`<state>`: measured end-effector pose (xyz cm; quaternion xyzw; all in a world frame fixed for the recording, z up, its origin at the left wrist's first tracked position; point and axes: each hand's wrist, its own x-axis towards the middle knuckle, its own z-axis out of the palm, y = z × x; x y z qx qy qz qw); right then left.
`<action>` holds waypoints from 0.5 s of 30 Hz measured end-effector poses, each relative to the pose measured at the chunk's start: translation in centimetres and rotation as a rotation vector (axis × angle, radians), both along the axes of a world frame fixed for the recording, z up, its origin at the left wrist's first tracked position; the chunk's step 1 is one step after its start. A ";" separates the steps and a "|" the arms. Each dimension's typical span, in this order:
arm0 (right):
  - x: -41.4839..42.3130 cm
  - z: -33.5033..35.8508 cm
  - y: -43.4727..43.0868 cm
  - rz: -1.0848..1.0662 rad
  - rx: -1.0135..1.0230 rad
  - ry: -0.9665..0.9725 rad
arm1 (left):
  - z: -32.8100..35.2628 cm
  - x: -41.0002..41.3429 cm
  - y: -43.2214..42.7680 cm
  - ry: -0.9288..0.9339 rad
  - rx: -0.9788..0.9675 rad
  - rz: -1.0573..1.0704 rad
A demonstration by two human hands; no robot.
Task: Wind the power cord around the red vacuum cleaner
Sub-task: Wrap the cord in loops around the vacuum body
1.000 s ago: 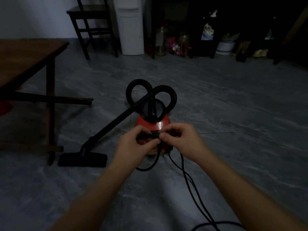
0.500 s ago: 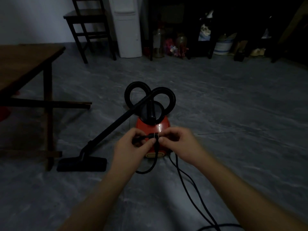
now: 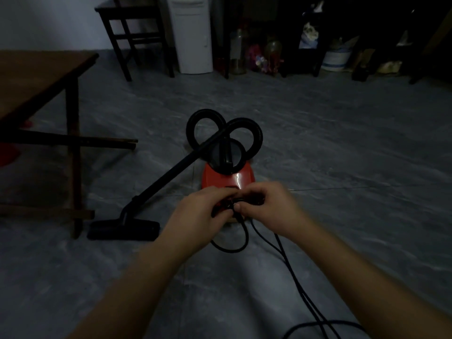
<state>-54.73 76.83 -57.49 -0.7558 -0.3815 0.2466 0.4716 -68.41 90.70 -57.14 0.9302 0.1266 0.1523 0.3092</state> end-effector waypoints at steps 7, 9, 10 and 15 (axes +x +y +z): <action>0.4 0.3 0.0 -0.051 0.068 0.023 | -0.2 0.8 0.3 -0.090 -0.376 0.246; 0.6 0.3 -0.1 -0.048 0.071 0.041 | 0.2 0.8 0.3 -0.127 -0.499 0.295; 0.7 0.2 -0.1 -0.045 0.068 0.051 | 0.4 0.9 0.2 -0.142 -0.558 0.316; 0.5 -0.2 0.0 -0.079 0.096 0.062 | 1.3 1.3 -0.5 -0.225 -0.748 0.406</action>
